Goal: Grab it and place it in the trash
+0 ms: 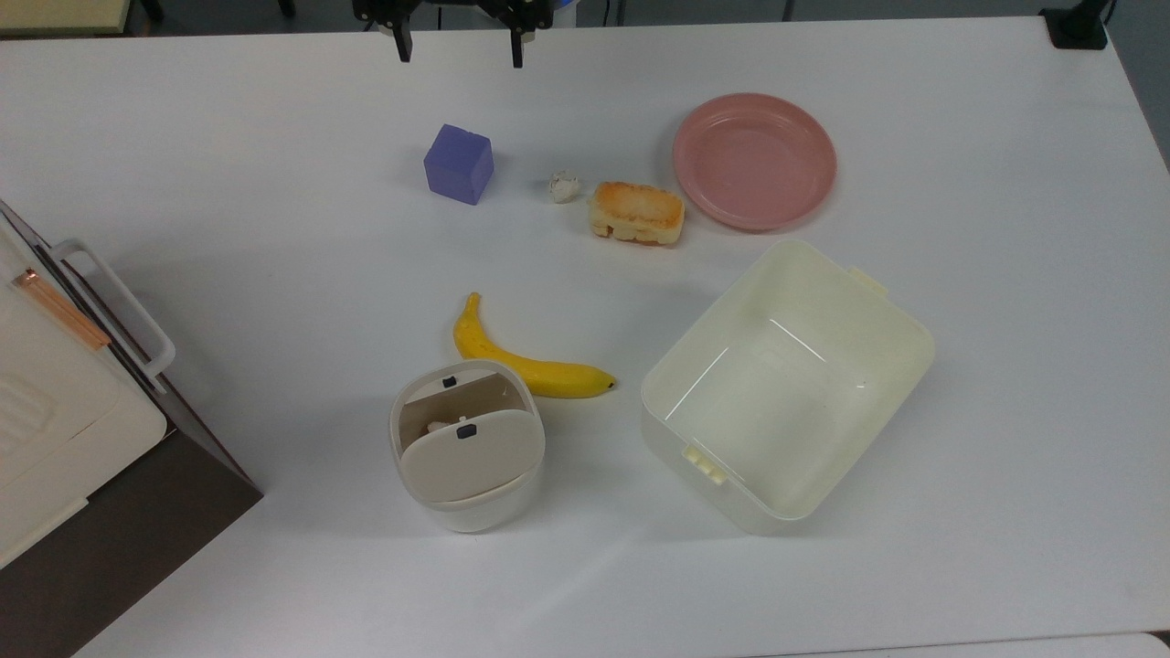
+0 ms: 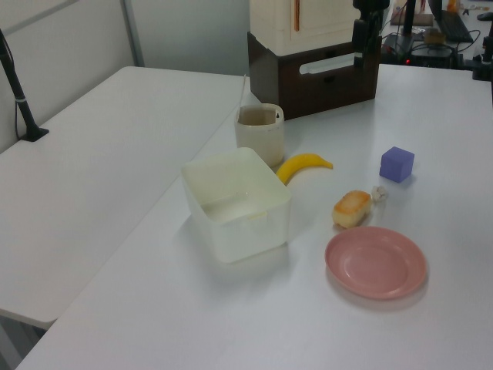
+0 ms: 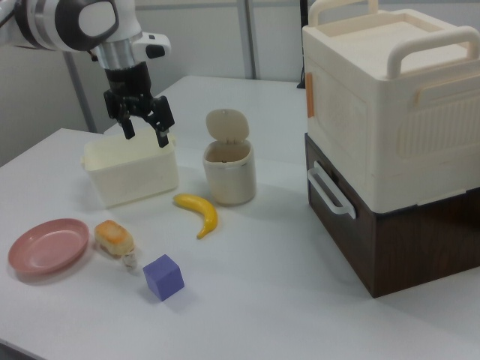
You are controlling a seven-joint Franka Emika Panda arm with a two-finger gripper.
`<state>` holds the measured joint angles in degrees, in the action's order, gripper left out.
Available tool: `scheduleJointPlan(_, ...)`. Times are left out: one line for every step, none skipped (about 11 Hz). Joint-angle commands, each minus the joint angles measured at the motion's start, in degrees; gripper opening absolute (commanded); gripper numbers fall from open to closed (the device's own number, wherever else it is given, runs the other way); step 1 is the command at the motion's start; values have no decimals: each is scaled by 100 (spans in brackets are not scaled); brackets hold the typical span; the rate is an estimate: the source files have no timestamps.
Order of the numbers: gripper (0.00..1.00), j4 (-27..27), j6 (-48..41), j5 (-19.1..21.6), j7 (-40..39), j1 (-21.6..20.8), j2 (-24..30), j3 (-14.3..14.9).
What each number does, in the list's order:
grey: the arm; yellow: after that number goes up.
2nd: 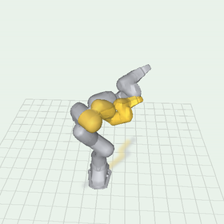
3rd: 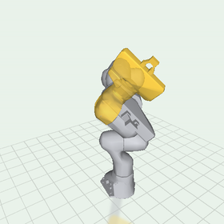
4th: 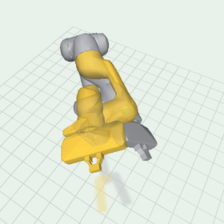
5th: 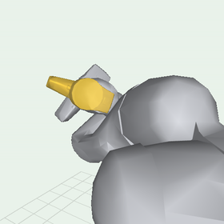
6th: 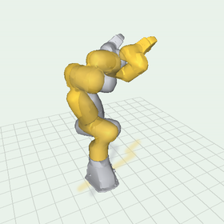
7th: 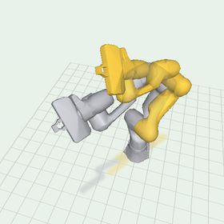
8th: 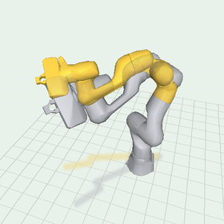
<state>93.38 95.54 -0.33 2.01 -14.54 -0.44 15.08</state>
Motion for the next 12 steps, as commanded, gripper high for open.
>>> scheduleJointPlan(100, 688, 385, 16, -79, -163, 325, 92)
scheduleJointPlan(100, 743, 465, 16, -61, -172, 334, 75)
scheduleJointPlan(100, 743, 474, 24, -61, -172, 334, 75)
scheduleJointPlan(100, 778, 474, 24, -61, -172, 343, 75)
scheduleJointPlan(100, 865, 492, 24, -61, -199, 352, 75)
scheduleJointPlan(100, 988, 614, 24, -52, -277, 413, 75)
scheduleJointPlan(100, 1146, 798, 24, -61, -287, 465, 75)
scheduleJointPlan(100, 1260, 904, 24, -61, -295, 492, 75)
scheduleJointPlan(100, 1305, 940, 24, -61, -304, 492, 66)
scheduleJointPlan(100, 1314, 975, 24, -69, -304, 484, 66)
scheduleJointPlan(100, 1340, 984, 33, -104, -304, 483, 66)
scheduleJointPlan(100, 1428, 984, 51, -105, -304, 501, 66)
